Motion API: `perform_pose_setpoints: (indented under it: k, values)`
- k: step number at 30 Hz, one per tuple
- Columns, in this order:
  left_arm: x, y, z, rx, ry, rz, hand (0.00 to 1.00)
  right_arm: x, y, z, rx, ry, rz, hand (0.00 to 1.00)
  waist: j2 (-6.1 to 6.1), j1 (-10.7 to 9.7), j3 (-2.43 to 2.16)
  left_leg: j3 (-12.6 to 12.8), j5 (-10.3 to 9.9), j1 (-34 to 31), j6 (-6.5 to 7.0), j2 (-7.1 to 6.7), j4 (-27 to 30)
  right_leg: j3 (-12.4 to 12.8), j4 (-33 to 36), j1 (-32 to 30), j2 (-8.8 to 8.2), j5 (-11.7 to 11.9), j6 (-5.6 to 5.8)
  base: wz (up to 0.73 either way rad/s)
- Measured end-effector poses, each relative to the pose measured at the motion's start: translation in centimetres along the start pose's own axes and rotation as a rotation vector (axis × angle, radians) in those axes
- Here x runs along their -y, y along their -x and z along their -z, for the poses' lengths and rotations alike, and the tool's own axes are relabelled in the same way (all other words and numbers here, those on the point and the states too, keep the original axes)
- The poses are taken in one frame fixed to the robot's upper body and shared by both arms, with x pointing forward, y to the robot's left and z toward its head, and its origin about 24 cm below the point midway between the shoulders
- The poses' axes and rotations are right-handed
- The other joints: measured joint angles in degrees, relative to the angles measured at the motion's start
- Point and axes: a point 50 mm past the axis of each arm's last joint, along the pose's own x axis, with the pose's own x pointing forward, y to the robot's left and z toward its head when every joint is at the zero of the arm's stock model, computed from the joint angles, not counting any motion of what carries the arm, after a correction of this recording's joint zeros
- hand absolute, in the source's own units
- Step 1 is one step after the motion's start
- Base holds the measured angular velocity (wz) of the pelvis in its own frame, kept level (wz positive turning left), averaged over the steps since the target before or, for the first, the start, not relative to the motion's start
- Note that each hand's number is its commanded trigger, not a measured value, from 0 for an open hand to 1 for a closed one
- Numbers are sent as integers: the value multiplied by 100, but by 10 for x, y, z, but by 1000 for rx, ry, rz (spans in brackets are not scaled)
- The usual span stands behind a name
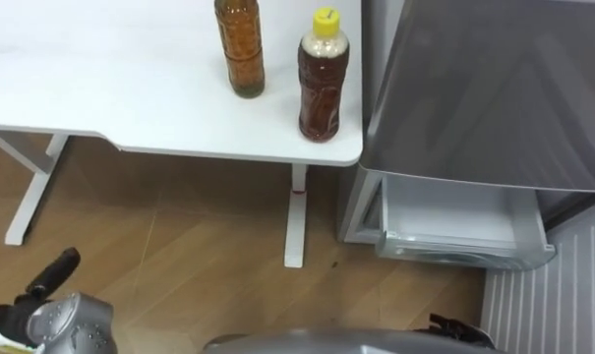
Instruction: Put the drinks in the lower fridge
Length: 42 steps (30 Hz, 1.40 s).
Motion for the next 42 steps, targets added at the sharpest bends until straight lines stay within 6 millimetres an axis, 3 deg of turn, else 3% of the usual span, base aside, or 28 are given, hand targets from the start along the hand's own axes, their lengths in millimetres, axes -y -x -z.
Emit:
perform_pose_setpoints:
  k: [8, 16, 19, 22, 25, 29, 33, 42]
  values:
    - [17, 17, -43, 306, 11, 57, 0, -1, 0, -2, 21, 44, -15, 0, -41, -11, -3, -65, 0, -21, 0, -1, 18, -70, -6, 19, 0, 1, -1, 4]
    - [34, 57, -110, 672, 124, 209, 0, 0, 1, -1, 34, 43, -27, 0, -34, -51, 0, -102, 0, -15, 0, -10, 37, -100, -14, 58, -3, 1, -1, 2]
    - [36, 80, -142, 899, 133, 276, 0, 2, 1, 2, 40, 24, -31, 0, -26, -38, 11, -99, 0, -20, 0, -13, 87, -59, -16, 88, -2, 1, -1, -3]
    - [36, 100, -166, 1025, 192, 338, 0, 5, 2, 2, 46, 8, -28, 0, 23, -62, 35, -103, -3, -39, 2, -14, 86, -55, -21, 82, -2, 1, -1, 0]
    - [32, 118, -179, 1144, 204, 376, 0, 5, 1, 0, 45, -4, -26, 0, 48, -175, 27, -112, -2, -66, 2, -17, 82, -61, -13, 19, -3, 1, -1, 3]
    - [38, 130, -179, 1209, 154, 445, 0, 7, 1, 1, 42, -41, -22, 0, 60, -315, 16, -140, 0, -63, 4, -32, 115, -117, -20, 95, -18, 0, -1, 5]
    - [55, 149, -177, 1236, 129, 603, 0, 5, 0, -2, 49, -51, -44, 0, 40, -379, 60, -147, 1, -53, 5, -32, 141, -116, -32, 93, -17, 0, 0, 1]
    - [71, 182, -171, 1217, 111, 953, 0, 4, -1, -5, 54, -60, -54, 0, 15, -574, 64, -117, 1, -87, 5, -32, 159, -46, -40, 30, -13, -2, 2, -1]
